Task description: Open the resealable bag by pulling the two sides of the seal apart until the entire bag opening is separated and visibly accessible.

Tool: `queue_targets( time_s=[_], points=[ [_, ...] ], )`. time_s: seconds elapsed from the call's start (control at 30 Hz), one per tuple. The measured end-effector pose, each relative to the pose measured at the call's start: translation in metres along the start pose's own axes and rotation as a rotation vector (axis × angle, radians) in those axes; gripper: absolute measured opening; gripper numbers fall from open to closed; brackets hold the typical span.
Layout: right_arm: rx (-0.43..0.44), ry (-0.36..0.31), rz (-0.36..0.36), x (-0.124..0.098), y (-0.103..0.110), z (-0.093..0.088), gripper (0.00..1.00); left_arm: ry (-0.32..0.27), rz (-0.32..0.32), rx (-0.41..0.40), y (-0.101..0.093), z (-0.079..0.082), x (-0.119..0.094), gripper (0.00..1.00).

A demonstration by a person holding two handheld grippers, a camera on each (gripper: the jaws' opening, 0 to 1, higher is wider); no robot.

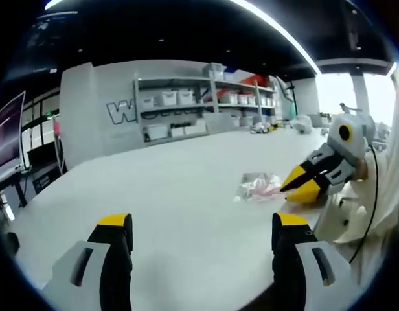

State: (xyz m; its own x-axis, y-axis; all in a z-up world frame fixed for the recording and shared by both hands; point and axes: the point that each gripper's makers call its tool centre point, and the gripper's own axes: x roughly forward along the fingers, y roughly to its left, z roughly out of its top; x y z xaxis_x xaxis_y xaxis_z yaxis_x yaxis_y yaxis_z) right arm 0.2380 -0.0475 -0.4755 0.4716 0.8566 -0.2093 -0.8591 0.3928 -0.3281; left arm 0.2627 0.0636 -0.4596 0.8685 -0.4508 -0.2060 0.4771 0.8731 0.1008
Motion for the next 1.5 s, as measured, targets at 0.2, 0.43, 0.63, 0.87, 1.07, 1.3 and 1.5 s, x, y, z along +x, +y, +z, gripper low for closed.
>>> queue_targets(
  time_s=[0.2, 0.43, 0.63, 0.87, 1.07, 1.3, 1.5],
  points=[
    [0.07, -0.006, 0.006, -0.003, 0.006, 0.003, 0.05, -0.001, -0.005, 0.003, -0.002, 0.001, 0.001, 0.88],
    [0.163, -0.058, -0.001, -0.007, 0.001, 0.019, 0.04, 0.0, -0.005, 0.006, -0.002, 0.002, 0.001, 0.88],
    [0.204, -0.046, -0.001, -0.009, 0.004, 0.014, 0.03, 0.0, -0.006, 0.01, -0.002, 0.002, 0.001, 0.88],
    [0.233, -0.048, 0.005, -0.013, 0.013, 0.016, 0.03, -0.002, -0.007, 0.012, -0.002, 0.003, 0.001, 0.88],
    [0.252, -0.076, -0.007, -0.013, 0.011, 0.023, 0.03, -0.007, -0.013, 0.013, -0.004, 0.005, 0.003, 0.88],
    [0.304, -0.119, -0.031, -0.004, -0.004, 0.039, 0.04, -0.009, -0.013, 0.014, -0.005, 0.005, 0.001, 0.88],
    [0.302, -0.095, -0.021, 0.005, 0.001, 0.038, 0.04, -0.016, 0.0, 0.011, -0.002, 0.006, -0.002, 0.88]
  ],
)
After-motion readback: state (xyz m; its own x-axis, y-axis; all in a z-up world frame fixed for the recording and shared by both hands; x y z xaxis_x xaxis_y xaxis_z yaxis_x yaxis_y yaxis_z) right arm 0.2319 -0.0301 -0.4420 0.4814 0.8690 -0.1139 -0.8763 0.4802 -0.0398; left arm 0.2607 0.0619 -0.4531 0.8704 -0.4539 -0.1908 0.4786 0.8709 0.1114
